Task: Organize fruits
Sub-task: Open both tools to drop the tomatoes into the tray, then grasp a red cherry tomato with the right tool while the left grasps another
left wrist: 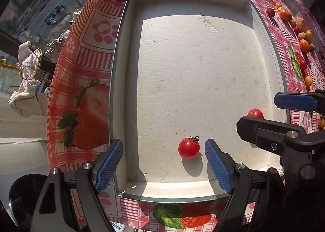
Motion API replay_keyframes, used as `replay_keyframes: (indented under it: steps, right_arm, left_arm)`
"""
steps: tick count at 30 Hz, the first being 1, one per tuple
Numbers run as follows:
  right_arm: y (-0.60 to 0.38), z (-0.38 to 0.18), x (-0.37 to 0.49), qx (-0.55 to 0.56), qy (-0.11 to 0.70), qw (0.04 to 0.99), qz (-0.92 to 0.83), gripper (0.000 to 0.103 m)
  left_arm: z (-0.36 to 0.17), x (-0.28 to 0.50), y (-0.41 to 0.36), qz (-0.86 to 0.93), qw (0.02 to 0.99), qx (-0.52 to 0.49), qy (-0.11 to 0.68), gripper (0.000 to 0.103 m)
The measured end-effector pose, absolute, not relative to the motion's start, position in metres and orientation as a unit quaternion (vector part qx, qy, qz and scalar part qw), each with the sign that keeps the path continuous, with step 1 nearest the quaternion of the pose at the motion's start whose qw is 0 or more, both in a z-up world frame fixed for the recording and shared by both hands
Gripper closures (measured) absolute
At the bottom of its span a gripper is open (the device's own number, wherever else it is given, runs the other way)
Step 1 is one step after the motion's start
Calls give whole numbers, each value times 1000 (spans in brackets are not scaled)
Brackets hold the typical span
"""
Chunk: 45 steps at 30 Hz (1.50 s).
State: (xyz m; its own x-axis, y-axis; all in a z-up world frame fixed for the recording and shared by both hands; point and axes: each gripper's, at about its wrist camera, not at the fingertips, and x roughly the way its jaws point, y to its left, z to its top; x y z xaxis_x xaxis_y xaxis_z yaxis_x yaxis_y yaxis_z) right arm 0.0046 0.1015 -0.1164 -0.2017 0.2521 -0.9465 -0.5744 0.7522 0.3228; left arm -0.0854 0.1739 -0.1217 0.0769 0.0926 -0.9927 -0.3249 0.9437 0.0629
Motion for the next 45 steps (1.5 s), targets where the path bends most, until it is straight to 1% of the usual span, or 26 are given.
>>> replay_keyframes:
  steps: [6, 10, 12, 22, 29, 34, 38, 45]
  right_arm:
    - [87, -86, 12, -91, 681, 644, 336, 18]
    - [52, -77, 12, -70, 690, 652, 308, 15]
    - [34, -80, 17, -61, 694, 656, 291, 12]
    - [-67, -89, 14, -3, 716, 670, 194, 12]
    - [-139, -105, 0, 29, 735, 666, 124, 12]
    - [-174, -118, -9, 45, 747, 658, 88, 12]
    - [-194, -128, -12, 48, 750, 656, 74, 12]
    - [-196, -141, -9, 40, 747, 660, 70, 12]
  left_arm:
    - [-106, -80, 163, 121, 738, -70, 660, 19]
    - [-98, -71, 141, 100, 744, -49, 659, 19]
    - [-94, -67, 128, 86, 749, -38, 656, 19]
    - [-73, -44, 54, 0, 771, 37, 635, 19]
    - [-65, -28, 14, -51, 775, 69, 627, 19]
    - [-74, -21, -10, -75, 770, 80, 629, 19]
    - [-93, -12, -29, -82, 756, 97, 642, 19]
    - [-126, -6, -34, -61, 727, 93, 678, 19]
